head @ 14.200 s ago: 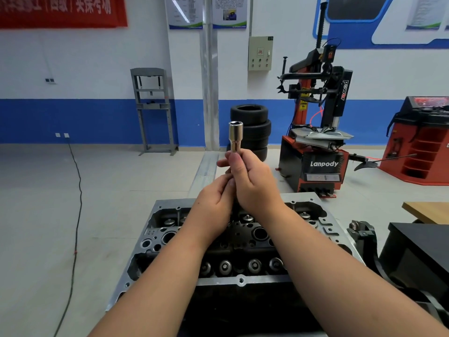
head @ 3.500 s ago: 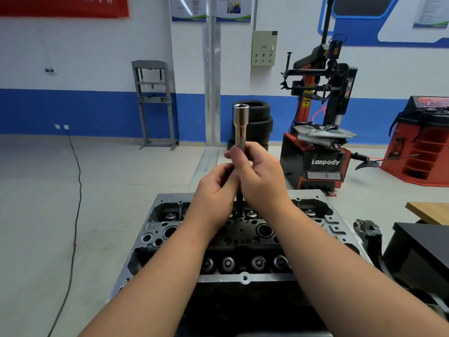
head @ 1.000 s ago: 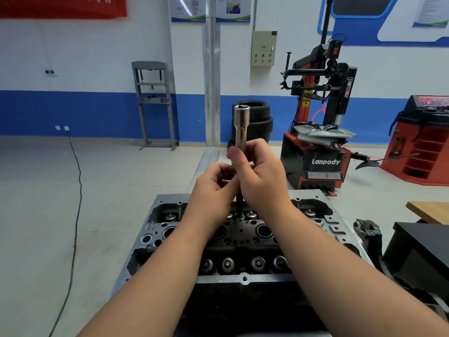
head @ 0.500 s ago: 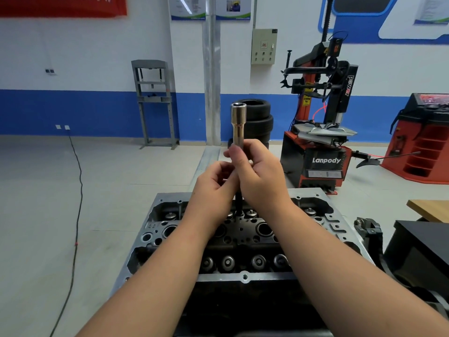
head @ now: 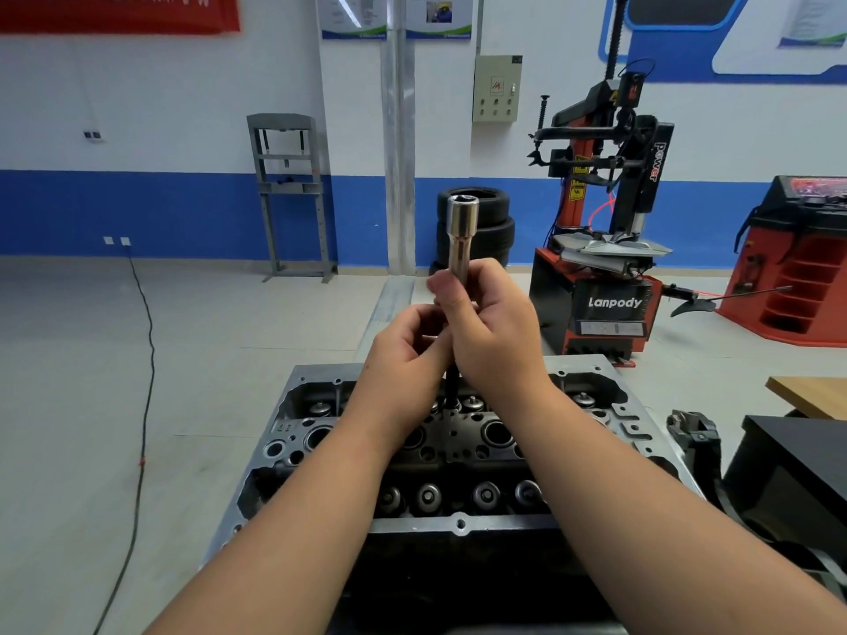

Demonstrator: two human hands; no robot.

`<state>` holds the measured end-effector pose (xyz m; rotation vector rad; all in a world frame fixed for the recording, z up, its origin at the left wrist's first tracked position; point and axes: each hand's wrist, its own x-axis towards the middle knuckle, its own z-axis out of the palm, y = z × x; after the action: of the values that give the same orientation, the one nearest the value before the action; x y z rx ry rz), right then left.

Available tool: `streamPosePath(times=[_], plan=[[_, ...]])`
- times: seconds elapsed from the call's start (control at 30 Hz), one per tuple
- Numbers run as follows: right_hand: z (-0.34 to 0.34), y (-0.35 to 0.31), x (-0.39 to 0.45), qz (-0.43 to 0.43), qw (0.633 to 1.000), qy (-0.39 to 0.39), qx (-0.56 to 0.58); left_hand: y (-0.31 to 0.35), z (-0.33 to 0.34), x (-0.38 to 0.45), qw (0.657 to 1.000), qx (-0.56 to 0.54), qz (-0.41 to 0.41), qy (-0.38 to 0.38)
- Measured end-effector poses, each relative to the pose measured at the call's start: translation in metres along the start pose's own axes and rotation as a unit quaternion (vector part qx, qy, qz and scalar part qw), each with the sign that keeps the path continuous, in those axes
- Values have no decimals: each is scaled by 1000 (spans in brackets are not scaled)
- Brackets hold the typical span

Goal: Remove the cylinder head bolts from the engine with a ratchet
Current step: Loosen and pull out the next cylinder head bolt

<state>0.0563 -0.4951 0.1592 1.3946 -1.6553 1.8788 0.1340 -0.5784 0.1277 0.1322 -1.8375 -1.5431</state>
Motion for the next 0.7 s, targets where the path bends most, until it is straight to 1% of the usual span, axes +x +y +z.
streamPosePath(times=[0.13,0.23,0.43,0.53,0.6,0.7], plan=[[3,-2,-1,23,999,-32,0,3,2,-2,1000,-8,-7,-22],[2,-4,0,12,999,-30,2,3,0,-2,1000,13,10,-3],[2,0,-1,-12,1000,-13,-14,2,0,-1,999,-4,2,31],[2,1,0,3,1000,-20,-25,2,1,-1,1000,-18,-8,13],[3,0,0,19,999,-26,-11,2,1,-1,1000,-9,-12,-3],[2,-2,0,21,999,-27,8,1,0,0,1000,2,4,-1]])
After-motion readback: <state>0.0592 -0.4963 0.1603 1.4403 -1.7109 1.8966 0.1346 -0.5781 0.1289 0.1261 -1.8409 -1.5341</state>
